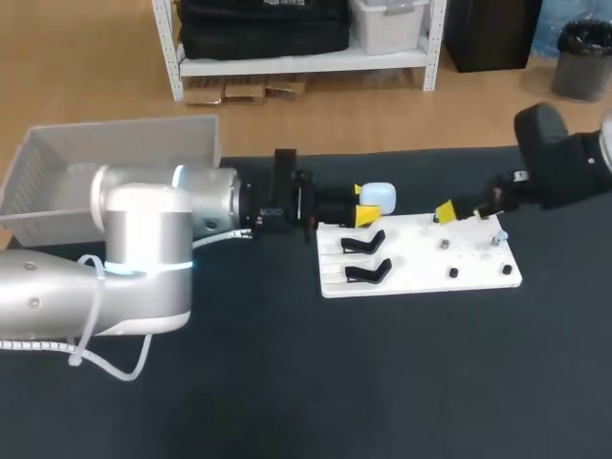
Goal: Pick up each earbud case from the left stands, insert the matching earbuds, close the lid, and place the case in the box.
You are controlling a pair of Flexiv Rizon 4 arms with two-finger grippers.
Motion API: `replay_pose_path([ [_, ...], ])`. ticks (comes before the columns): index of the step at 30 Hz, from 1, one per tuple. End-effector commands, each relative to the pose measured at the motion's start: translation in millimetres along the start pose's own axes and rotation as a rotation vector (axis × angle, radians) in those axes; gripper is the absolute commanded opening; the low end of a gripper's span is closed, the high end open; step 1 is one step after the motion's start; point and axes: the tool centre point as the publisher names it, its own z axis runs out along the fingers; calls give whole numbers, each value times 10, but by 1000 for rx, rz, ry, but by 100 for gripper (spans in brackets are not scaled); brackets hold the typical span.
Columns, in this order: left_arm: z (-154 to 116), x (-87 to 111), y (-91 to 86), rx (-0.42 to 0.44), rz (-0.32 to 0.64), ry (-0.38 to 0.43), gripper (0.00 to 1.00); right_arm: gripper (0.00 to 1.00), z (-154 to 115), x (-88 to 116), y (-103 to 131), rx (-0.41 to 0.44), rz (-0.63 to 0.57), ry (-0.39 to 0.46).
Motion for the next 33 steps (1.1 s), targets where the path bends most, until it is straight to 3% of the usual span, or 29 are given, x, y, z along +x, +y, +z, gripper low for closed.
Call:
replay_pose_path([
  [1, 51, 52, 49, 32, -4, -2, 0, 100, 80, -6, 107, 12, -1, 17],
  [15, 96, 105, 2, 85, -21, 27, 0, 100, 234, 12, 195, -4, 49, 40],
  [33, 86, 110, -4, 85, -14, 29, 0, 100, 651, -166, 10, 67, 93, 84],
])
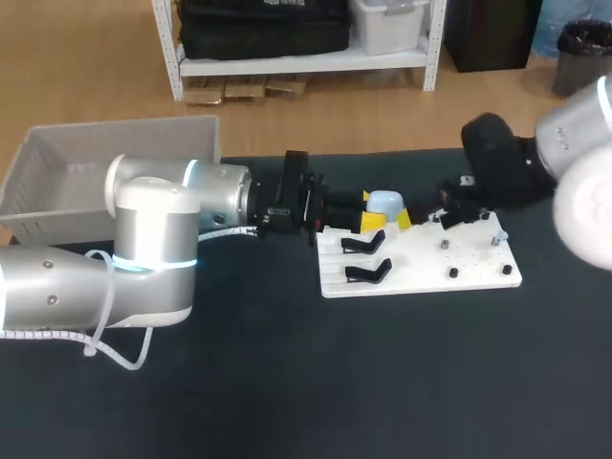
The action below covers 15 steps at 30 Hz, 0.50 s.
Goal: Pick up each earbud case from the left stands, insert the matching earbuds, close the lid, and place the case in the box.
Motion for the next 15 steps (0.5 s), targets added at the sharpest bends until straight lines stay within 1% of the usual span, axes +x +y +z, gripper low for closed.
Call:
replay_pose_path([
  [1, 3, 4, 19, 5, -1, 1, 0, 100, 135, -111, -34, 37, 5, 10],
  [15, 3, 4, 19, 5, -1, 1, 0, 100, 211, -202, -124, 50, 27, 9],
])
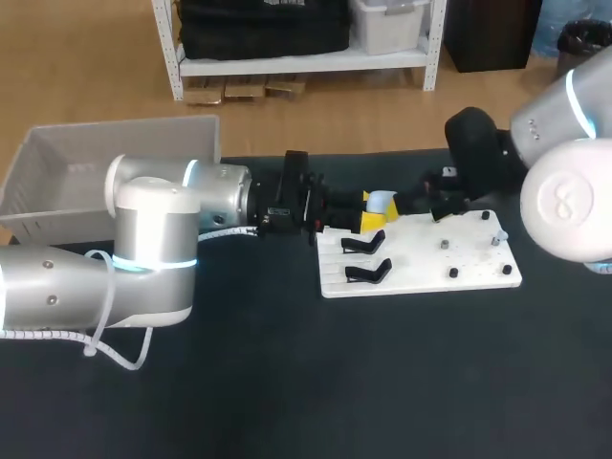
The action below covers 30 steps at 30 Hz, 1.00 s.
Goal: Pick up each earbud case from the left stands, insert the matching earbuds, close the lid, and place the case in the box.
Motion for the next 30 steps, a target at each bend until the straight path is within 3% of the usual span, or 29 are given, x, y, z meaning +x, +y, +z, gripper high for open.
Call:
replay_pose_path([
  [1, 3, 3, 20, 5, -1, 2, 0, 100, 22, -23, -20, 12, 6, 4],
  [30, 3, 3, 20, 5, -1, 2, 0, 100, 104, -115, -102, 38, 21, 7],
])
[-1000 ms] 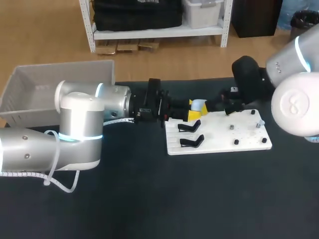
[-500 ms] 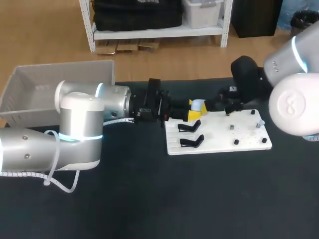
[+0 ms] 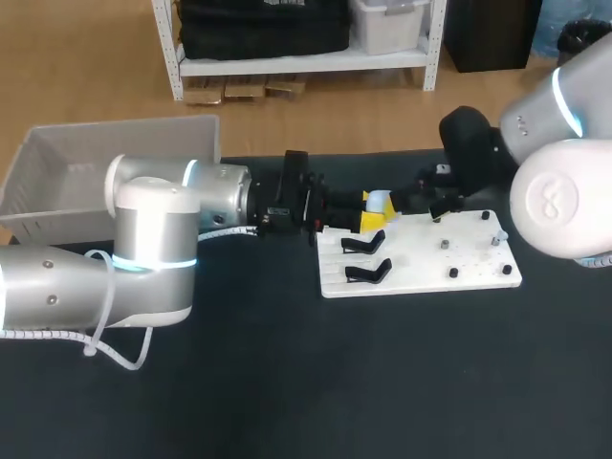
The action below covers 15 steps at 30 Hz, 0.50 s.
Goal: Pick up each earbud case from the left stands, insert the matching earbuds, close the lid, and place the case in the box.
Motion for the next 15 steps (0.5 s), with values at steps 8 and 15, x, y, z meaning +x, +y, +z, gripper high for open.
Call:
replay_pose_path([
  [8, 9, 4, 9, 6, -1, 1, 0, 100, -169, -162, -1, 14, 2, -54],
  [15, -19, 15, 0, -5, 8, -10, 0, 100, -505, -219, -87, 78, -62, -92],
])
